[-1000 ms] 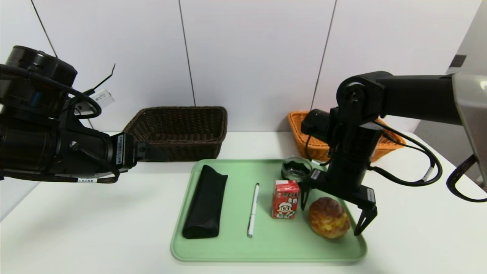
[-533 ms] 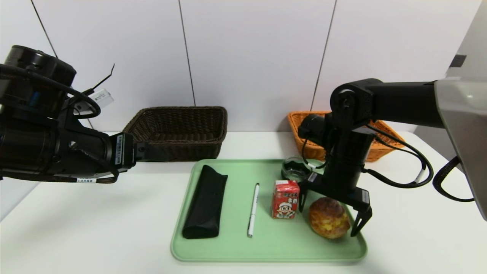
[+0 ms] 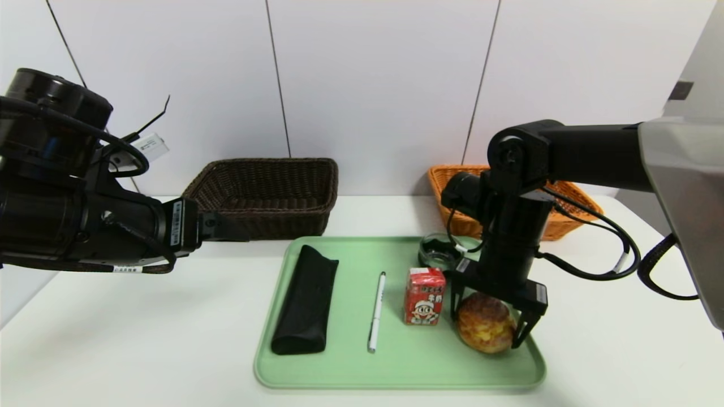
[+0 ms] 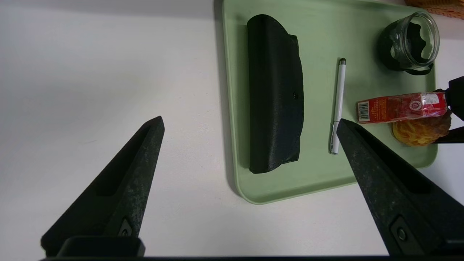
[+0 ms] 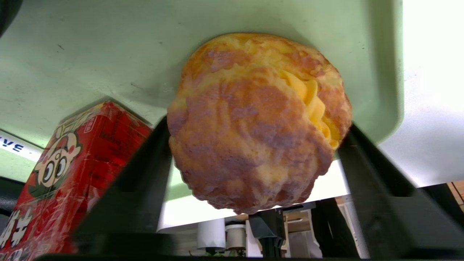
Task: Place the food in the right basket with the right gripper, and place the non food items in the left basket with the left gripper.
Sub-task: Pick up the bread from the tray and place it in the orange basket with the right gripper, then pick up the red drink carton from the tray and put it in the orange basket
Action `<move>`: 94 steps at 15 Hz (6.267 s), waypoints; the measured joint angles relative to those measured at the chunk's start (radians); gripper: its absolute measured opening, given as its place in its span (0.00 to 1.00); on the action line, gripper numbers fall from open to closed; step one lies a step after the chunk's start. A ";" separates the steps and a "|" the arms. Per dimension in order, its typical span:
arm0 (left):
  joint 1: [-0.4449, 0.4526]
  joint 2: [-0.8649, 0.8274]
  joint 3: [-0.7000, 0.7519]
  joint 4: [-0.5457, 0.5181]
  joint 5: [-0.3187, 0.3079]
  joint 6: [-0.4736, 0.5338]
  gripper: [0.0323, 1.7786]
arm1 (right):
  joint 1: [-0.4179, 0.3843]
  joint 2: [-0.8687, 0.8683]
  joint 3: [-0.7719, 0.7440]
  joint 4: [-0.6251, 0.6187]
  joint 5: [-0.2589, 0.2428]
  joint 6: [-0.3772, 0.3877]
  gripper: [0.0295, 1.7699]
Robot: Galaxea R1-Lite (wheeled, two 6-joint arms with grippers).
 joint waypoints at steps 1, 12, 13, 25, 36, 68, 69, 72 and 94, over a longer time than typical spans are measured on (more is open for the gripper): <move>0.001 -0.002 0.000 0.000 0.000 0.000 0.95 | -0.001 0.001 0.000 0.001 0.000 -0.001 0.65; 0.007 -0.014 -0.018 -0.005 -0.001 -0.051 0.95 | 0.026 -0.149 0.002 0.057 0.027 -0.018 0.44; 0.007 -0.014 -0.019 -0.005 -0.001 -0.054 0.95 | 0.030 -0.181 0.002 0.057 0.026 -0.020 0.44; 0.006 0.040 -0.073 -0.159 0.008 -0.249 0.95 | -0.153 -0.423 -0.005 -0.424 -0.244 -0.229 0.44; 0.004 0.090 -0.074 -0.179 0.009 -0.250 0.95 | -0.311 -0.188 -0.003 -0.935 -0.203 -0.366 0.44; 0.004 0.134 -0.074 -0.170 0.008 -0.254 0.95 | -0.307 -0.042 -0.003 -0.969 -0.111 -0.263 0.90; 0.004 0.133 -0.072 -0.170 0.008 -0.254 0.95 | -0.295 -0.062 -0.003 -0.969 -0.111 -0.261 0.91; 0.001 0.132 -0.067 -0.170 0.007 -0.254 0.95 | -0.243 -0.139 -0.004 -0.891 -0.113 -0.256 0.93; -0.088 -0.030 0.059 -0.169 0.007 -0.259 0.95 | 0.059 -0.482 0.195 -0.662 -0.488 0.072 0.96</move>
